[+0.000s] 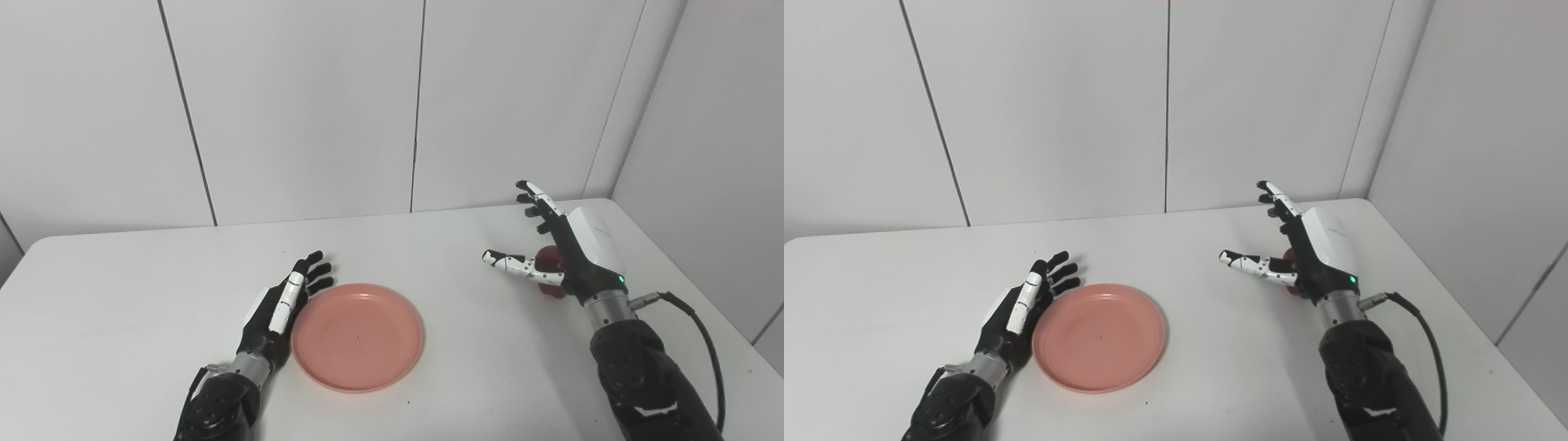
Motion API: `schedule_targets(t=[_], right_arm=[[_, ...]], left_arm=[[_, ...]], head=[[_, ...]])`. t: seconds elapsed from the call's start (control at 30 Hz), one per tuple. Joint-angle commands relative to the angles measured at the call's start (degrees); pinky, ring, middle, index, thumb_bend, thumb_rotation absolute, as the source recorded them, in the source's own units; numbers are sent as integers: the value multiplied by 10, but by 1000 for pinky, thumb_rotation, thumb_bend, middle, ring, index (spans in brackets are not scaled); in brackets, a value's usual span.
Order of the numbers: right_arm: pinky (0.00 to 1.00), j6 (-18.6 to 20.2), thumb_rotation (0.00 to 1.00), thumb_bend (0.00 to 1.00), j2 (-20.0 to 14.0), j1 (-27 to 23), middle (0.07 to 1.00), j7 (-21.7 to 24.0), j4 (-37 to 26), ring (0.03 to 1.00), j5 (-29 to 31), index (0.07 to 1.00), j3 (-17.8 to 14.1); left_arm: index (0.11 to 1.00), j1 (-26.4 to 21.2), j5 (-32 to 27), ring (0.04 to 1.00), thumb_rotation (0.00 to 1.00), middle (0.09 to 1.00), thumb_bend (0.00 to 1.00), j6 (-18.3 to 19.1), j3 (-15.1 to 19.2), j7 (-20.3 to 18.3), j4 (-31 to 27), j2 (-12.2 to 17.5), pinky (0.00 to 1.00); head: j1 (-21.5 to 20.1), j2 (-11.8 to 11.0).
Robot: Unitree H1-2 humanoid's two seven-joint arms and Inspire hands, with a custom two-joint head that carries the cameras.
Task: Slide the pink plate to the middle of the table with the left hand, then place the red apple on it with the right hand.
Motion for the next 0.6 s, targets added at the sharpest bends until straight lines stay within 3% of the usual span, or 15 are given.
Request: schedule_targets(t=[0.0, 0.13, 0.43, 0.57], right_arm=[[611, -22, 541, 1000, -19, -32, 809, -19, 1, 749, -10, 878, -10], [595, -34, 530, 1000, -40, -42, 804, -28, 25, 731, -30, 872, -3], [707, -49, 527, 1000, -77, -64, 797, -47, 80, 765, -82, 855, 20], [758, -41, 522, 1000, -88, -69, 802, -35, 103, 784, -95, 840, 30]], left_arm=[[894, 3, 8, 875, 953, 898, 694, 17, -7, -10, 19, -1, 786], [896, 2, 7, 877, 947, 901, 696, 16, -7, -11, 22, -2, 786], [900, 3, 7, 882, 950, 908, 689, 16, -7, -14, 21, -3, 809], [900, 2, 8, 883, 955, 910, 695, 15, -7, -13, 23, -2, 805]], head=[[-1, -2], [-1, -2], [2, -4], [1, -5]])
